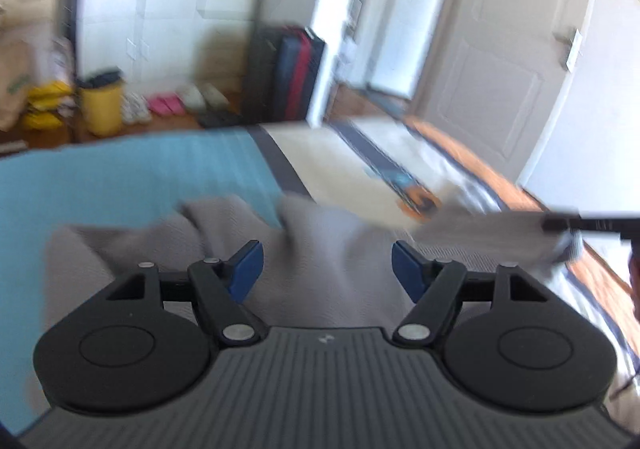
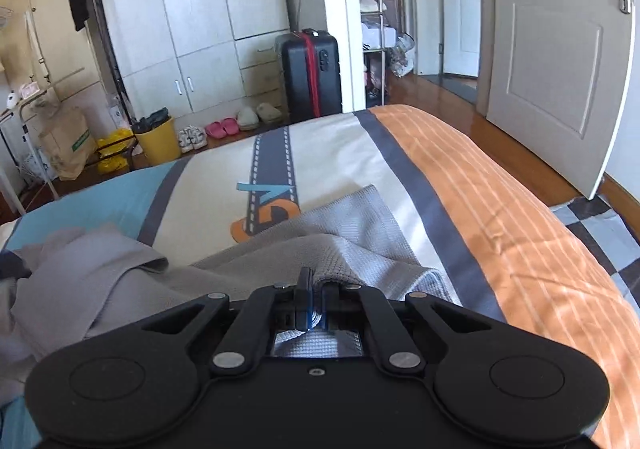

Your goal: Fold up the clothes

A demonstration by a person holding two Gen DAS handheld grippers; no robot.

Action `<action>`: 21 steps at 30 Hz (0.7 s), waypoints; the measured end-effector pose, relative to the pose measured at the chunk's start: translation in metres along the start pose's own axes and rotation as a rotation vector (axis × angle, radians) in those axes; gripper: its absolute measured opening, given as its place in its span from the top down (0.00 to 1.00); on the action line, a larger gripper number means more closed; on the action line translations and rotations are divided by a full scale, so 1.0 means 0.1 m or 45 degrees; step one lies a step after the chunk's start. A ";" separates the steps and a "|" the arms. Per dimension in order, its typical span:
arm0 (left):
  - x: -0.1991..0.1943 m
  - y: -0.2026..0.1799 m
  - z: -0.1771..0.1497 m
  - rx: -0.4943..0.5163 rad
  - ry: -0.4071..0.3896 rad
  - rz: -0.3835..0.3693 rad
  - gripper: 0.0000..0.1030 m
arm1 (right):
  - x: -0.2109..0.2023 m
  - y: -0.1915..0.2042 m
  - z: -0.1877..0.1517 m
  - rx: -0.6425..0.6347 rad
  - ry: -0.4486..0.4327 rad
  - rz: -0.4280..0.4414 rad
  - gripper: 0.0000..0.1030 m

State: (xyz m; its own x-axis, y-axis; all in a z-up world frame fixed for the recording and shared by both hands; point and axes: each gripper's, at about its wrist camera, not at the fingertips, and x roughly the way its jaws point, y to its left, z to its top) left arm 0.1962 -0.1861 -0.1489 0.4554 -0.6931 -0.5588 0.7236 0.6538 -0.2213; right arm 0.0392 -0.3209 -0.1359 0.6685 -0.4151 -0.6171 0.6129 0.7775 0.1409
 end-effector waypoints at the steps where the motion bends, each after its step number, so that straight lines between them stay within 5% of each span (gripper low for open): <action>1: 0.10 -0.03 -0.02 0.016 0.050 0.009 0.32 | -0.02 0.01 0.00 0.001 -0.005 0.012 0.96; 4: 0.28 -0.08 -0.09 0.090 0.087 0.091 0.32 | -0.05 -0.03 0.01 0.044 0.001 0.058 0.96; 5: 0.33 -0.09 -0.12 0.118 0.081 0.127 0.45 | -0.06 -0.05 0.02 0.065 0.008 0.077 0.96; 6: 0.37 -0.10 -0.14 0.145 0.076 0.162 0.92 | -0.06 -0.07 0.02 0.086 0.013 0.096 0.96; 7: 0.39 -0.08 -0.12 0.139 0.096 0.156 0.96 | -0.07 -0.08 0.02 0.105 0.017 0.113 0.95; 14: -0.37 -0.30 -0.01 0.159 -0.258 0.292 0.97 | -0.23 -0.09 0.03 0.149 0.037 0.211 0.95; 21: -0.55 -0.28 -0.06 0.092 -0.303 0.292 0.97 | -0.33 -0.03 0.05 0.113 0.050 0.280 0.95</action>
State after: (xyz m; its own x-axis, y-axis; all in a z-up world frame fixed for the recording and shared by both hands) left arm 0.1475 -0.1647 -0.1165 0.7126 -0.5875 -0.3835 0.6193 0.7836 -0.0496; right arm 0.0176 -0.3120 -0.1121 0.7739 -0.2205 -0.5937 0.4906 0.8016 0.3417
